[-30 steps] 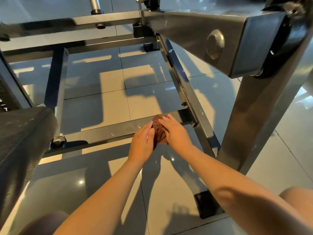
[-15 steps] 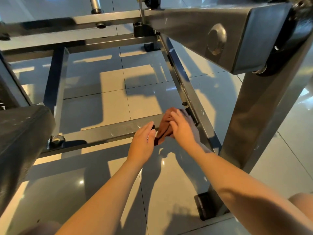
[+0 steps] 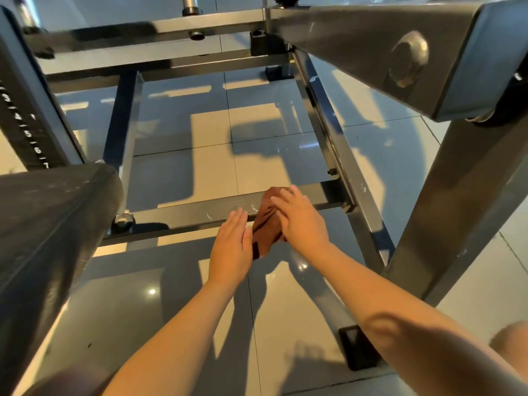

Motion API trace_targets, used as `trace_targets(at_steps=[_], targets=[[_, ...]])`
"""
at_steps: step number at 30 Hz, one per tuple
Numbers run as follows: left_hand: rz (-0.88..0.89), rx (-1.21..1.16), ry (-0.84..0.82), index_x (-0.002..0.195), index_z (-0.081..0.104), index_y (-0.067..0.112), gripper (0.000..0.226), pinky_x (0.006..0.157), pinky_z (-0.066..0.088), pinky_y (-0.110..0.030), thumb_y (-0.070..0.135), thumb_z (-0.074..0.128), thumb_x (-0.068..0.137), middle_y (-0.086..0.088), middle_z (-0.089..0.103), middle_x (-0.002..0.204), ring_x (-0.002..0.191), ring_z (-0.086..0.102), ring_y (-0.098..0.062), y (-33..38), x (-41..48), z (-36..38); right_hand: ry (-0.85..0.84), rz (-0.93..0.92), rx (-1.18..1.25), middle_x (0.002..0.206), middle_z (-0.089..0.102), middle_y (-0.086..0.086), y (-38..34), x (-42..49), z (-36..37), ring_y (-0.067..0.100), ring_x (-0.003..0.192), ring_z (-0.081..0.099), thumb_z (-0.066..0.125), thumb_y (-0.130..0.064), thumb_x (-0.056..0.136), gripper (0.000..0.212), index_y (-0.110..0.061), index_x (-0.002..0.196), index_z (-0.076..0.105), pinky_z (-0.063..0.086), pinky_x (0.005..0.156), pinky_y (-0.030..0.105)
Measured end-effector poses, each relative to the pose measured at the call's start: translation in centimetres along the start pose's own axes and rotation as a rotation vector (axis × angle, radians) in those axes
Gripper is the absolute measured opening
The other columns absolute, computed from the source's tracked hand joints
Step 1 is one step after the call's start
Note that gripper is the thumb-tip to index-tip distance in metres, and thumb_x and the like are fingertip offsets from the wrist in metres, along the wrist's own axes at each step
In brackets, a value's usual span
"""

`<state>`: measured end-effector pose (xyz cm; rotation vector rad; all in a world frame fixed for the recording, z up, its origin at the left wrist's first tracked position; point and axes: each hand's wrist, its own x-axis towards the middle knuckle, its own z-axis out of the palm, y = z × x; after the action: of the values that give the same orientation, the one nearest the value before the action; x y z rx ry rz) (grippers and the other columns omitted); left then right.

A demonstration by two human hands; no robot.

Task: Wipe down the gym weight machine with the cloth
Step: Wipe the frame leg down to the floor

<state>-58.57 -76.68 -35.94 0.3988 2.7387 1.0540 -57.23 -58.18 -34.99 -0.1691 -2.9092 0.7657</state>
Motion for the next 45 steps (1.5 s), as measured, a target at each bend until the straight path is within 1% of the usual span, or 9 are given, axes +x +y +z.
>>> trace_targets(at_steps=[3, 6, 12, 16, 18, 22, 30, 39, 45], targets=[[-0.047, 0.020, 0.057, 0.155, 0.038, 0.018, 0.047, 0.127, 0.012, -0.034, 0.032, 0.033, 0.110, 0.007, 0.031, 0.162, 0.153, 0.014, -0.008, -0.6, -0.5, -0.4, 0.063, 0.192, 0.080, 0.163, 0.033, 0.008, -1.1, -0.2, 0.4, 0.024, 0.155, 0.017, 0.043, -0.021, 0.107, 0.041, -0.014, 0.147, 0.052, 0.017, 0.127, 0.043], [-0.068, -0.063, 0.058, 0.156, 0.036, 0.019, 0.048, 0.127, 0.014, -0.035, 0.034, 0.032, 0.110, 0.007, 0.031, 0.163, 0.150, 0.015, 0.000, -0.7, -1.0, -0.7, -0.056, 0.054, 0.152, 0.165, 0.028, 0.012, -4.6, 0.3, 3.2, 0.024, 0.156, 0.011, 0.048, -0.027, 0.107, 0.042, -0.013, 0.147, 0.053, -0.004, 0.125, 0.032], [-0.070, -0.101, 0.056, 0.155, 0.040, 0.019, 0.049, 0.126, 0.015, -0.036, 0.036, 0.029, 0.110, 0.006, 0.035, 0.161, 0.151, 0.021, -0.004, -1.1, -1.0, -1.4, -0.077, -0.063, 0.044, 0.152, 0.051, 0.005, -1.8, 1.1, 1.7, 0.027, 0.149, 0.031, 0.055, -0.025, 0.104, 0.033, -0.018, 0.134, 0.066, 0.028, 0.121, 0.048], [-0.068, -0.082, 0.022, 0.155, 0.040, 0.023, 0.048, 0.126, 0.012, -0.031, 0.038, 0.029, 0.110, 0.009, 0.033, 0.162, 0.150, 0.019, -0.002, -1.6, -0.7, -1.6, 0.071, 0.238, 0.063, 0.158, 0.043, 0.004, -0.7, 0.6, 1.1, 0.024, 0.153, 0.024, 0.049, -0.030, 0.106, 0.037, -0.019, 0.139, 0.061, 0.018, 0.126, 0.045], [-0.069, -0.122, 0.018, 0.155, 0.039, 0.023, 0.047, 0.126, 0.012, -0.029, 0.036, 0.030, 0.110, 0.011, 0.032, 0.162, 0.149, 0.017, 0.003, -1.5, -0.8, -1.6, 0.042, 0.159, 0.101, 0.154, 0.046, 0.010, -3.0, 0.9, 2.8, 0.029, 0.151, 0.027, 0.054, -0.031, 0.104, 0.038, -0.013, 0.136, 0.063, 0.017, 0.126, 0.049], [-0.120, -0.260, 0.036, 0.154, 0.040, 0.023, 0.046, 0.123, 0.018, -0.025, 0.033, 0.034, 0.110, 0.013, 0.034, 0.161, 0.144, 0.016, 0.010, -1.2, -0.9, -1.6, -0.120, -0.019, 0.187, 0.161, 0.037, 0.010, -5.6, 1.5, 4.4, 0.024, 0.155, 0.016, 0.055, -0.029, 0.104, 0.040, -0.016, 0.141, 0.059, -0.002, 0.122, 0.030], [-0.119, -0.023, 0.115, 0.157, 0.034, 0.019, 0.051, 0.124, 0.008, -0.026, 0.038, 0.030, 0.110, 0.009, 0.024, 0.165, 0.153, 0.010, -0.004, -3.8, -1.4, -3.4, 0.025, 0.152, 0.122, 0.161, 0.037, 0.007, -4.6, 1.0, 3.0, 0.023, 0.155, 0.018, 0.050, -0.024, 0.105, 0.039, -0.018, 0.143, 0.057, 0.000, 0.123, 0.034], [-0.204, -0.167, 0.178, 0.155, 0.036, 0.015, 0.046, 0.113, 0.007, -0.007, 0.027, 0.033, 0.111, 0.005, 0.028, 0.164, 0.146, 0.014, 0.006, -5.3, -1.5, -4.7, -0.252, -0.290, 0.132, 0.159, 0.041, 0.006, -9.7, 3.4, 7.4, 0.026, 0.154, 0.021, 0.059, -0.025, 0.101, 0.036, -0.025, 0.137, 0.064, 0.011, 0.127, 0.045], [-0.150, -0.176, 0.179, 0.151, 0.044, 0.007, 0.044, 0.112, 0.008, 0.000, 0.022, 0.039, 0.109, -0.001, 0.035, 0.160, 0.147, 0.021, -0.002, -6.7, -1.3, -4.9, 0.012, -0.031, 0.121, 0.151, 0.052, 0.006, -6.1, 1.9, 6.7, 0.027, 0.150, 0.030, 0.060, -0.018, 0.099, 0.032, -0.020, 0.130, 0.069, 0.020, 0.124, 0.046]])
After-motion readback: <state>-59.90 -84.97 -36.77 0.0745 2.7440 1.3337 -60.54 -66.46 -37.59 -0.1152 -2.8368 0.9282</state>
